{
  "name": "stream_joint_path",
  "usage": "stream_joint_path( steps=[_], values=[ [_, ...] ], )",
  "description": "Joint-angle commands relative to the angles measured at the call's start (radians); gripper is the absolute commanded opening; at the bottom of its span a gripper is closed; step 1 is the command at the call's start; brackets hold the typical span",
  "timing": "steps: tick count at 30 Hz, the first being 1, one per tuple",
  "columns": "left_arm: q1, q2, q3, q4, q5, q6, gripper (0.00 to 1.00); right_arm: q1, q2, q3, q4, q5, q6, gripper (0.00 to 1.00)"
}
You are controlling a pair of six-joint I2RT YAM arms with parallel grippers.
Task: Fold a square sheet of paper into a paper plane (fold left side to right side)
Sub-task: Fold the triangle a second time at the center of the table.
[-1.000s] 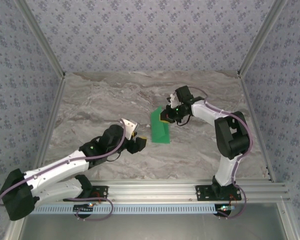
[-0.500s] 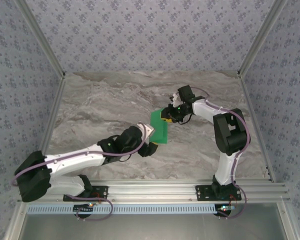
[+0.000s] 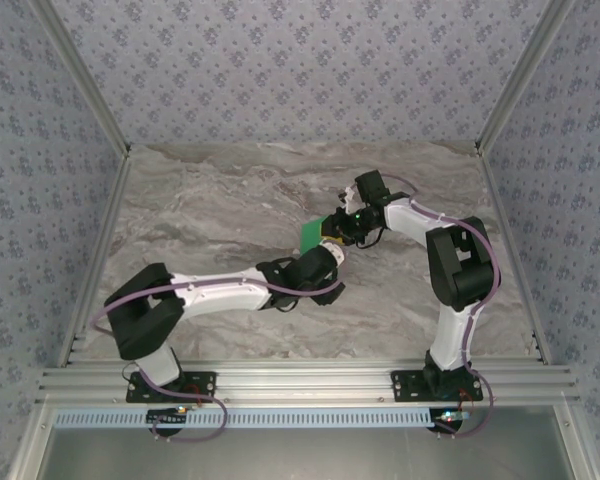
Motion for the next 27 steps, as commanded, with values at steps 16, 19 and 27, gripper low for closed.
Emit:
stream_joint_path(
  steps=[16, 19, 27],
  values=[
    [-0.049, 0.134, 0.121, -0.151, -0.259, -0.063, 0.50, 0.004, 0.022, 0.013, -0.009, -0.007, -0.002, 0.27],
    [-0.049, 0.126, 0.116, -0.149, -0.259, -0.061, 0.38, 0.006, 0.023, 0.016, -0.014, -0.003, -0.004, 0.27],
    [-0.049, 0.102, 0.105, -0.141, -0.254, -0.061, 0.15, 0.012, 0.026, 0.031, -0.046, 0.013, -0.030, 0.27]
  ],
)
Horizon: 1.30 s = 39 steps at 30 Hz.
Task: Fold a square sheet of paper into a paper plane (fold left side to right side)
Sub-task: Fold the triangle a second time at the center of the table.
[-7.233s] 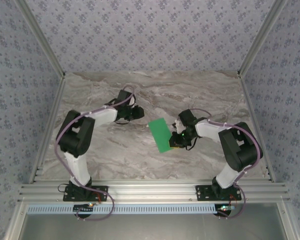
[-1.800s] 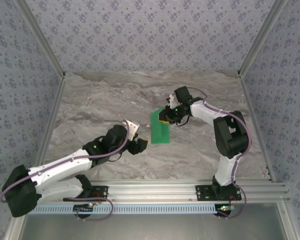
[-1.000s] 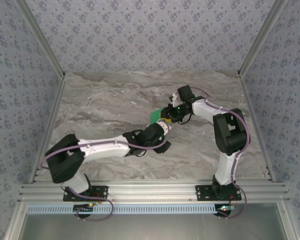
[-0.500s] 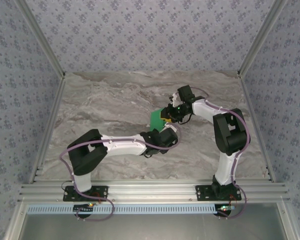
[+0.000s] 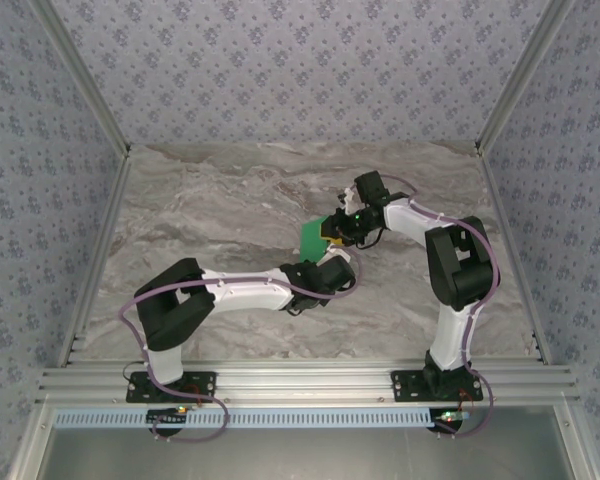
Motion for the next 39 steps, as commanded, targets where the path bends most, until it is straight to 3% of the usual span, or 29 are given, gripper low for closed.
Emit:
stream_joint_path(
  steps=[1, 6, 12, 19, 25, 27, 34, 36, 39],
  values=[
    [-0.006, -0.032, 0.006, -0.006, -0.012, -0.003, 0.13, 0.007, 0.020, 0.031, -0.040, 0.012, -0.030, 0.27],
    [-0.006, -0.042, 0.006, -0.008, 0.003, -0.010, 0.02, 0.005, 0.019, 0.036, -0.038, 0.002, -0.039, 0.28],
    [0.016, -0.072, -0.010, 0.008, 0.084, -0.036, 0.00, -0.013, -0.035, 0.053, -0.032, 0.005, -0.049, 0.40],
    [0.089, -0.146, -0.075, 0.081, 0.275, -0.082, 0.00, -0.073, -0.178, 0.011, -0.023, 0.022, -0.067, 0.60],
    [0.175, -0.195, -0.138, 0.172, 0.490, -0.154, 0.00, -0.122, -0.334, -0.184, 0.011, 0.039, -0.093, 0.64],
    [0.205, -0.208, -0.158, 0.198, 0.548, -0.179, 0.00, -0.122, -0.375, -0.261, 0.030, 0.044, -0.093, 0.57],
    [0.314, -0.238, -0.238, 0.279, 0.729, -0.247, 0.00, -0.047, -0.384, -0.491, 0.201, 0.016, -0.022, 0.15],
    [0.341, -0.243, -0.255, 0.289, 0.769, -0.249, 0.00, -0.018, -0.356, -0.514, 0.236, 0.015, -0.007, 0.08],
    [0.372, -0.249, -0.275, 0.305, 0.829, -0.244, 0.00, 0.015, -0.314, -0.521, 0.270, 0.027, 0.001, 0.05]
  ],
)
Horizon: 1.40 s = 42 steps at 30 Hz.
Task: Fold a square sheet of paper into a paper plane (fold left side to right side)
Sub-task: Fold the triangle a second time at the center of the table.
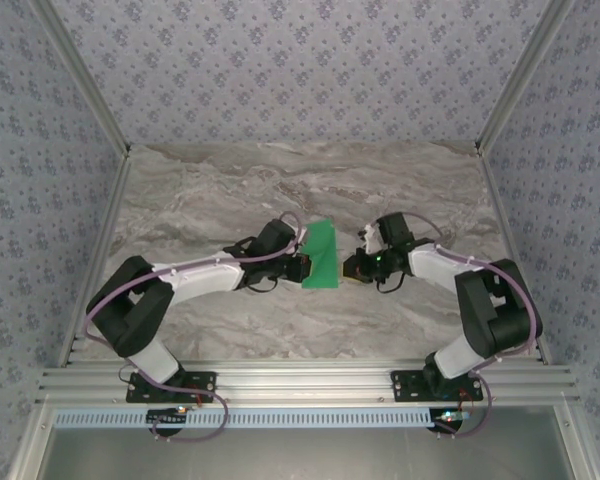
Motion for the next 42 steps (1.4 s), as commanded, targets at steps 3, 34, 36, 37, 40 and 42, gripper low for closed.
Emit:
stream_joint_path(
  steps=[3, 34, 36, 37, 40, 42],
  values=[
    [0.046, -0.034, -0.023, 0.057, 0.156, 0.000, 0.00, 0.039, 0.066, 0.011, 0.078, 0.035, 0.013, 0.05],
    [0.176, 0.195, 0.158, -0.102, 0.313, 0.180, 0.00, 0.101, 0.188, 0.088, -0.173, 0.221, -0.102, 0.05],
    [0.177, 0.205, 0.167, -0.111, 0.313, 0.186, 0.00, 0.102, 0.187, 0.088, -0.176, 0.221, -0.105, 0.05],
    [0.177, 0.208, 0.171, -0.114, 0.314, 0.189, 0.00, 0.102, 0.187, 0.087, -0.177, 0.221, -0.104, 0.05],
    [0.179, 0.223, 0.182, -0.126, 0.318, 0.201, 0.00, 0.103, 0.185, 0.088, -0.180, 0.221, -0.107, 0.05],
    [0.179, 0.232, 0.191, -0.137, 0.321, 0.209, 0.00, 0.103, 0.185, 0.089, -0.182, 0.224, -0.108, 0.05]
  ],
)
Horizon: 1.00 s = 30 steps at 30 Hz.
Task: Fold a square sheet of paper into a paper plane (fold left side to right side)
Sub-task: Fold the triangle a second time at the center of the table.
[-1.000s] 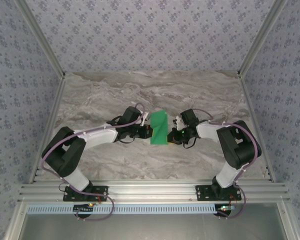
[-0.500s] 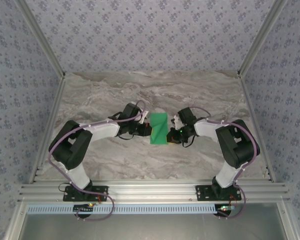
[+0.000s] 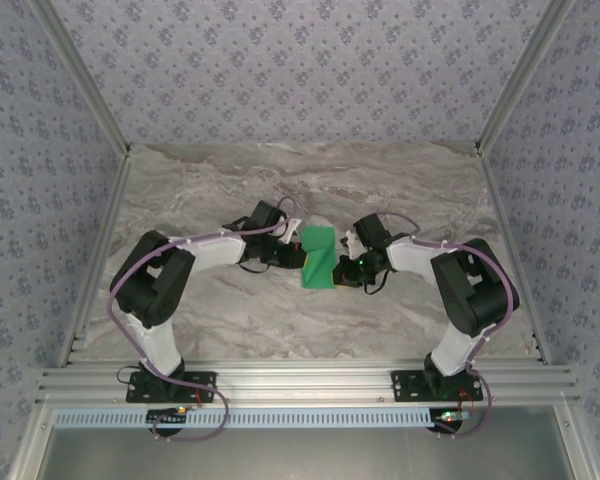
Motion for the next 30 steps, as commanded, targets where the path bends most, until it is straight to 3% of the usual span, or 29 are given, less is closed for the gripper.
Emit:
stream_joint_path(
  steps=[1, 30],
  values=[
    [0.006, 0.029, 0.036, -0.043, 0.025, 0.041, 0.00, 0.005, 0.035, -0.012, -0.104, 0.085, -0.024, 0.05],
    [0.036, 0.143, 0.164, -0.164, 0.086, 0.142, 0.01, 0.011, 0.050, 0.002, -0.137, 0.104, -0.034, 0.05]
  ],
)
